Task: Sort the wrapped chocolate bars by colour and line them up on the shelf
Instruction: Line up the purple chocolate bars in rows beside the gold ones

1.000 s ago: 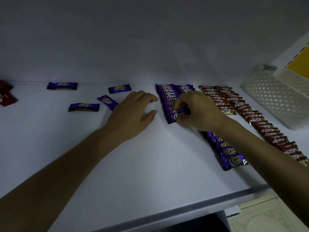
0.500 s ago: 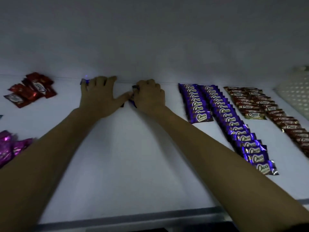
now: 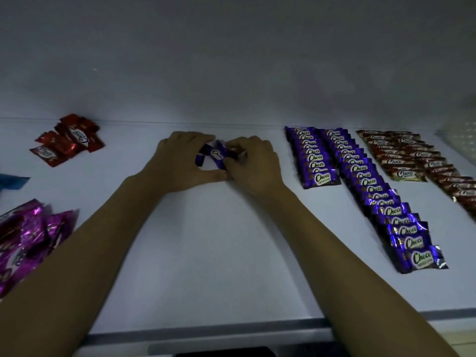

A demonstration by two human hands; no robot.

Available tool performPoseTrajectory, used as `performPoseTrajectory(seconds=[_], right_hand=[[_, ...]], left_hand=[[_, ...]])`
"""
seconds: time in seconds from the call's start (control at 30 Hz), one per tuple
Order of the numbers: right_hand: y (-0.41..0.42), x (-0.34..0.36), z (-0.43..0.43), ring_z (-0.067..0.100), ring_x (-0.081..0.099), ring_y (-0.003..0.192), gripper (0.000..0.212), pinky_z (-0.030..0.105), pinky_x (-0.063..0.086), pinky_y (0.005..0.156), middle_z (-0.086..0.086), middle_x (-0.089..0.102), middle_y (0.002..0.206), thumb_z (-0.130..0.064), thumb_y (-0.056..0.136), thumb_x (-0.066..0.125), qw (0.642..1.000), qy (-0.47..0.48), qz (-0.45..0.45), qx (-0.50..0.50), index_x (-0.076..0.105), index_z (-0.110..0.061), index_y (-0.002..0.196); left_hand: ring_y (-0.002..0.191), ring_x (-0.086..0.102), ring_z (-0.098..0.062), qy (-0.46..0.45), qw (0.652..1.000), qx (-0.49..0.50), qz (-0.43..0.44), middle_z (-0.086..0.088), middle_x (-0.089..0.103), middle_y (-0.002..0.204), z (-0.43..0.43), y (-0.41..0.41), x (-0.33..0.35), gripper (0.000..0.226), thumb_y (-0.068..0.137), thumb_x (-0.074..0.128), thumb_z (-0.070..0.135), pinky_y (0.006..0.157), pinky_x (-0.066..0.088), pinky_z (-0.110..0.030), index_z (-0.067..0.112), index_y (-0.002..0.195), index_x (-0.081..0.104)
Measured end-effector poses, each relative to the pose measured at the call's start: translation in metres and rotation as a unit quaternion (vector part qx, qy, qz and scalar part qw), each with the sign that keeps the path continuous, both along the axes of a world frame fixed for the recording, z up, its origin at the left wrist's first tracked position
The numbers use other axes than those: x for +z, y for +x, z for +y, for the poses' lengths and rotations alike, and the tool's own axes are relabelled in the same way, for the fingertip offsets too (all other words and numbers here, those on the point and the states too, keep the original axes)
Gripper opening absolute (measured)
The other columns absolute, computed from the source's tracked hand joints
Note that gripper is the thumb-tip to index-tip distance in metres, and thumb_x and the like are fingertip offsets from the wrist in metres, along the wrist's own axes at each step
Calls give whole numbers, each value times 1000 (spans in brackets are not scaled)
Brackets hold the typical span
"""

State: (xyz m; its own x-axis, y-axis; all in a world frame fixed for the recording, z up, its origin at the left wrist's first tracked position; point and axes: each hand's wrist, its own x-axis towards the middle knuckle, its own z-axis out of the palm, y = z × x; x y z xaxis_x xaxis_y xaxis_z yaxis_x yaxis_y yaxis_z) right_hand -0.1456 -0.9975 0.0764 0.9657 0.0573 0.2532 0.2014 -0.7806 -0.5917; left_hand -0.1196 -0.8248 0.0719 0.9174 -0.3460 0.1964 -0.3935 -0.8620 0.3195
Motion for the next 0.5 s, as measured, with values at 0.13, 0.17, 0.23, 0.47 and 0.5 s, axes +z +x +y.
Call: performPoseTrajectory(seconds=[0.13,0.17,0.23,0.47,0.5], right_hand=[[-1,0,3,21,49,102,39,32,37,85,1,61,107,-45,84,63,1000,-20,-1,-4,63,-25,118],[-1,0,3,21,50,101,43,33,38,85,2,61,105,-49,82,64,1000,-20,-4,-7,64,-25,117],[-2,1,2,21,51,99,46,36,42,85,3,61,103,-54,79,66,1000,-8,-12,-15,64,-22,112],[-1,3,9,20,48,102,50,32,33,83,1,56,106,-64,80,55,994,-88,-17,-55,58,-22,106],[-1,4,10,21,47,104,46,31,31,82,1,55,108,-59,82,55,994,-98,-16,-55,57,-21,107]], left_hand=[[106,52,-21,-54,993,-96,-53,-1,63,116,-2,-6,4,86,64,48,75,90,31,-31,19,128,57],[103,52,-18,-66,992,-96,-45,0,62,112,-2,-7,6,84,63,50,74,88,31,-28,21,128,57],[96,52,-11,-80,994,-74,-21,3,58,107,-1,-8,7,85,59,51,76,83,35,-26,27,128,56],[70,56,-4,-78,994,-56,-51,9,62,80,9,-18,9,65,66,53,75,69,49,-28,27,108,67],[65,54,0,-89,993,-53,-50,12,60,76,9,-18,8,62,67,60,73,66,47,-24,28,108,67]])
